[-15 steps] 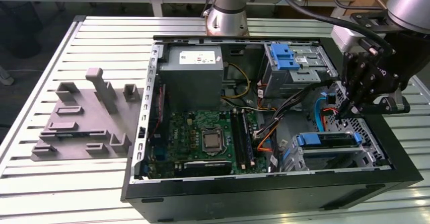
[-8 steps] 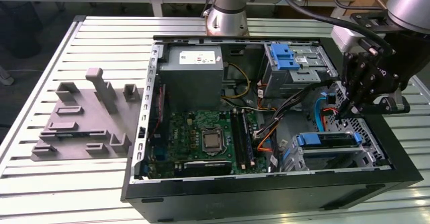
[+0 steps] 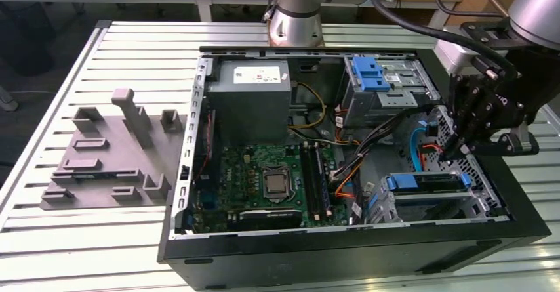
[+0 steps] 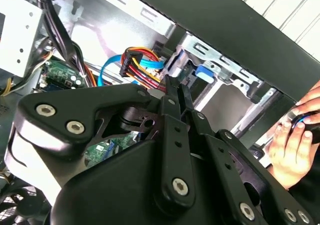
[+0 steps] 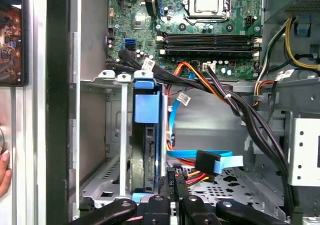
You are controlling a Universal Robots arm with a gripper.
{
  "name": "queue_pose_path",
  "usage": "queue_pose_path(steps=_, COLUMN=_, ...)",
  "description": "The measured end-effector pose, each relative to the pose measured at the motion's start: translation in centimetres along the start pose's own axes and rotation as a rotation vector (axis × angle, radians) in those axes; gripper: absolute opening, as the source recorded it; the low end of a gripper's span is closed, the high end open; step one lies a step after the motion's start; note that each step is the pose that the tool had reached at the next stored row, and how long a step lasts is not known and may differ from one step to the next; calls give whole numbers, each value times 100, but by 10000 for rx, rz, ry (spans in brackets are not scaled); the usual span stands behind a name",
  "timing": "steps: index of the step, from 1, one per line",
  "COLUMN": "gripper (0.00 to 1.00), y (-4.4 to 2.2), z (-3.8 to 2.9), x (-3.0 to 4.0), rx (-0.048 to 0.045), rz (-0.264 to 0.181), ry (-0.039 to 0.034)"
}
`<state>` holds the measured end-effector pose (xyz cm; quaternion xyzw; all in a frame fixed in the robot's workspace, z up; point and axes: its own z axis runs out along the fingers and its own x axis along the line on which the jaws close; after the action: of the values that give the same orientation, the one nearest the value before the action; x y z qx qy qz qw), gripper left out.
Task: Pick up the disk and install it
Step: 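Insert the first disk wire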
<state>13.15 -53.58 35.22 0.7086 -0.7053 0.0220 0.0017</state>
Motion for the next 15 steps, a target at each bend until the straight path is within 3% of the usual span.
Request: queue_pose_path(steps=15, gripper=16, y=0, z=2, x=32, rx=-25, rz=-1, ry=-1)
